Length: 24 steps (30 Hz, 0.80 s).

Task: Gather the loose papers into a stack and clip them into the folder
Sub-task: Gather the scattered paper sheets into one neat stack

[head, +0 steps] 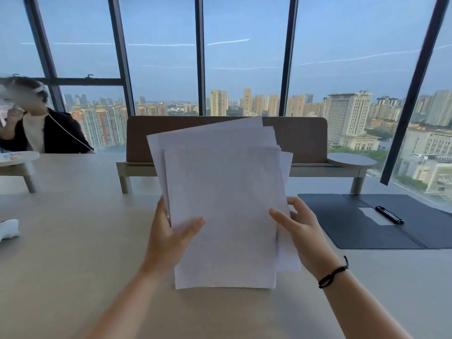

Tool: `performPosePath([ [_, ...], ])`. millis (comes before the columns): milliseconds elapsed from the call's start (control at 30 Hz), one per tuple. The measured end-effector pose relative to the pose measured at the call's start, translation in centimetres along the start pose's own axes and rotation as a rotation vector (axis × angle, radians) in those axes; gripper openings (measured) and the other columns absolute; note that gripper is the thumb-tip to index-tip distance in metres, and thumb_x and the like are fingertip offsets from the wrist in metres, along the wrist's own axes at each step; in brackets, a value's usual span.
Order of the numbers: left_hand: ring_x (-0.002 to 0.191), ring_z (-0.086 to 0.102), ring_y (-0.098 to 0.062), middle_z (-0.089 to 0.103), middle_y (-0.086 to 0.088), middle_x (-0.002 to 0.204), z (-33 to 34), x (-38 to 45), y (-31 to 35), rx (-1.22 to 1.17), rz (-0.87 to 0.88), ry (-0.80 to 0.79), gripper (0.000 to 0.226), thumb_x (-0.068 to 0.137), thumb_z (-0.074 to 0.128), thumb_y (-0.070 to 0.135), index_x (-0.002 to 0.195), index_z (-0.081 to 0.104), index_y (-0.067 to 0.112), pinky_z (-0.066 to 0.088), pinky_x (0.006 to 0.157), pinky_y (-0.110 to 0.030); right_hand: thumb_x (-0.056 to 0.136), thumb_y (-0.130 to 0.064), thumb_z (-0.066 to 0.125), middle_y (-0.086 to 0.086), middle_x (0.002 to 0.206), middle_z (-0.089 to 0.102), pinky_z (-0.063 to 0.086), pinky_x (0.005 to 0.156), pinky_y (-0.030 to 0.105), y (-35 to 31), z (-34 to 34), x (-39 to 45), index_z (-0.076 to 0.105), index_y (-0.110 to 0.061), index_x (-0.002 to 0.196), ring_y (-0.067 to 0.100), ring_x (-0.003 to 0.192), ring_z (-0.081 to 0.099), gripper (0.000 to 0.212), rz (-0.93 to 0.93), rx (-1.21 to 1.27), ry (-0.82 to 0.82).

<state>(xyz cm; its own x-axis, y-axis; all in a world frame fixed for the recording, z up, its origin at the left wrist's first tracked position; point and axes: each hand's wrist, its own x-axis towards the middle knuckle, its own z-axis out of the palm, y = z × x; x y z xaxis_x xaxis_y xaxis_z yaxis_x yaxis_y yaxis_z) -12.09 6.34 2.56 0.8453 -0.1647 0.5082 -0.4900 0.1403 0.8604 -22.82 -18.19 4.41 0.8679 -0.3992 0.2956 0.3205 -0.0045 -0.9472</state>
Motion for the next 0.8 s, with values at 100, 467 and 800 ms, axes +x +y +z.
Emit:
performPosePath([
  [100, 0.088, 0.076, -0.022, 0.080, 0.009, 0.089, 0.2, -0.5, 0.2, 0.028, -0.046, 0.025, 0.027, 0.077, 0.086, 0.015, 0.100, 0.072, 0.015, 0.059, 0.063, -0.022, 0.081, -0.016, 0.077, 0.016, 0.106, 0.078, 0.059, 0.088, 0.050, 0.1, 0.3, -0.6, 0.063, -0.002, 0.114, 0.037, 0.099, 0.074, 0.039, -0.016, 0.039, -0.003],
  [467, 0.100, 0.075, -0.024, 0.078, -0.001, 0.109, -0.3, 1.4, 5.1, -0.083, 0.025, -0.129, 0.039, 0.074, 0.075, 0.045, 0.110, 0.073, 0.028, 0.061, 0.085, -0.046, 0.076, -0.025, 0.080, 0.009, 0.109, 0.077, 0.062, 0.075, 0.035, -1.5, 0.6, -0.6, 0.067, -0.010, 0.115, 0.028, 0.099, 0.075, 0.044, -0.189, 0.039, 0.033],
  [800, 0.097, 0.076, -0.023, 0.080, -0.003, 0.103, 0.3, 1.5, 6.3, -0.182, -0.124, -0.272, 0.023, 0.078, 0.077, 0.043, 0.097, 0.082, 0.032, 0.060, 0.087, -0.045, 0.066, -0.051, 0.076, 0.000, 0.082, 0.079, 0.059, 0.066, 0.028, -2.6, -0.8, -0.1, 0.063, -0.002, 0.101, 0.015, 0.075, 0.075, 0.061, -0.240, 0.049, 0.065],
])
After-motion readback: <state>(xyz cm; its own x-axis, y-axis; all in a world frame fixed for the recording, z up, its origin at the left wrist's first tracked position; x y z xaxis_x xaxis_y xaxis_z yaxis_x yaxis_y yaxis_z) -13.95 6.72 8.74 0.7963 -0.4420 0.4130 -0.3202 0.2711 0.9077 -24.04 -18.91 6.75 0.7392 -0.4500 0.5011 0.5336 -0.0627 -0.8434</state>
